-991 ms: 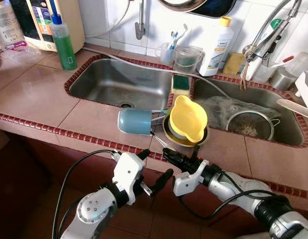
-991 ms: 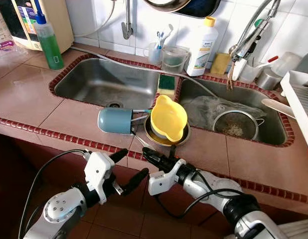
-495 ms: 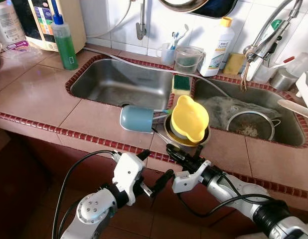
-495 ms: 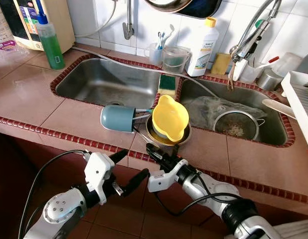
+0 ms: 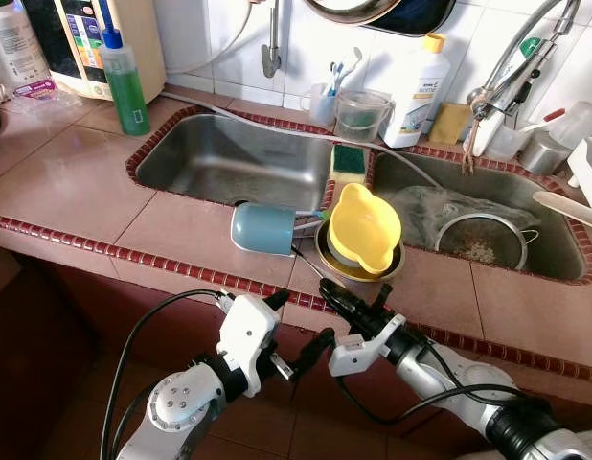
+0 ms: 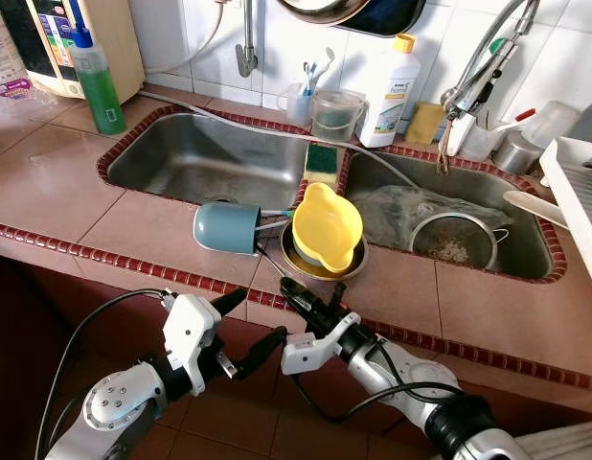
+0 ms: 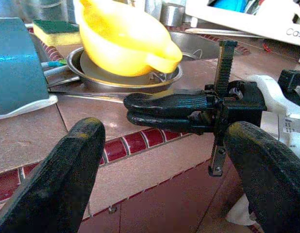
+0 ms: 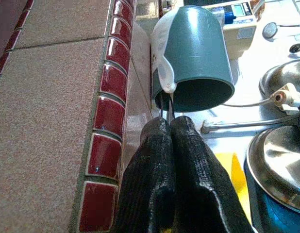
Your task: Kitchen organization
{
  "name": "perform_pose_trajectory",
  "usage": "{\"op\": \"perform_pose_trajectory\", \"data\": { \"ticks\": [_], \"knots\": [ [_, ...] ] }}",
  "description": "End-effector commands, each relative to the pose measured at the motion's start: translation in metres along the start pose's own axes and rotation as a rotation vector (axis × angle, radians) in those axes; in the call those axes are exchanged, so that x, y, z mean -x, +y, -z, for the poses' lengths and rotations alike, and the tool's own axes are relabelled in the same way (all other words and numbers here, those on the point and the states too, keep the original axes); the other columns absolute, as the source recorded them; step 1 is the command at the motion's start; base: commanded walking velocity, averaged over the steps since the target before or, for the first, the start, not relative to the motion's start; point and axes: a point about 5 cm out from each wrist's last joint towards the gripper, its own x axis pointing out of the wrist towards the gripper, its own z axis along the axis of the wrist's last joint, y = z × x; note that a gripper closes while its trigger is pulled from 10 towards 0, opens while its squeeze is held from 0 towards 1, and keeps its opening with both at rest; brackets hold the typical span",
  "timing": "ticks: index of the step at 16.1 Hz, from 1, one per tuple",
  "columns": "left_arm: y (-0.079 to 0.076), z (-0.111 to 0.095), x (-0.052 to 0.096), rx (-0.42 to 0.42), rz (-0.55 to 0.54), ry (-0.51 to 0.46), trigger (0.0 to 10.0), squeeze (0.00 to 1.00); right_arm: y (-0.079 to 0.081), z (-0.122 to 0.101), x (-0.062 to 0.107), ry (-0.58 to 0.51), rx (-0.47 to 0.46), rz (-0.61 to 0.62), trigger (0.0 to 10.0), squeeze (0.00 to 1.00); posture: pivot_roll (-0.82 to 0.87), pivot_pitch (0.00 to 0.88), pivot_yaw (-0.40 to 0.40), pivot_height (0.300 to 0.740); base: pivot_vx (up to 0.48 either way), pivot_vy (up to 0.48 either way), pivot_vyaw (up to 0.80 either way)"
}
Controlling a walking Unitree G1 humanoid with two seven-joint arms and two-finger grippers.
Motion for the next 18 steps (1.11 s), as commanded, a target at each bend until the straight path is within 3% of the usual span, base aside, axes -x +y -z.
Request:
{"op": "perform_pose_trajectory", "data": {
  "ticks": [1, 3, 7, 18],
  "knots": [
    [-0.004, -0.004, -0.001, -0.012, 0.021, -0.007, 10.0, 0.00, -0.001, 0.001, 0.002, 0.008, -0.007, 0.003, 10.0, 0.00, -0.05, 0.055, -0.055, 0.740, 0.000, 0.000, 0.00],
    [-0.004, -0.004, -0.001, -0.011, 0.019, -0.007, 10.0, 0.00, 0.000, 0.002, 0.004, 0.031, -0.030, 0.012, 10.0, 0.00, -0.05, 0.055, -0.056, 0.740, 0.000, 0.000, 0.00],
    [-0.005, -0.004, -0.002, -0.010, 0.016, -0.008, 10.0, 0.00, 0.005, 0.021, 0.011, 0.166, 0.059, -0.014, 10.0, 0.00, -0.05, 0.058, -0.056, 0.740, 0.000, 0.000, 0.00],
    [-0.006, -0.004, -0.002, -0.006, 0.016, -0.010, 10.0, 0.00, 0.000, 0.003, 0.009, 0.049, 0.069, 0.061, 10.0, 0.00, -0.06, 0.073, -0.059, 0.740, 0.000, 0.000, 0.00]
  ]
}}
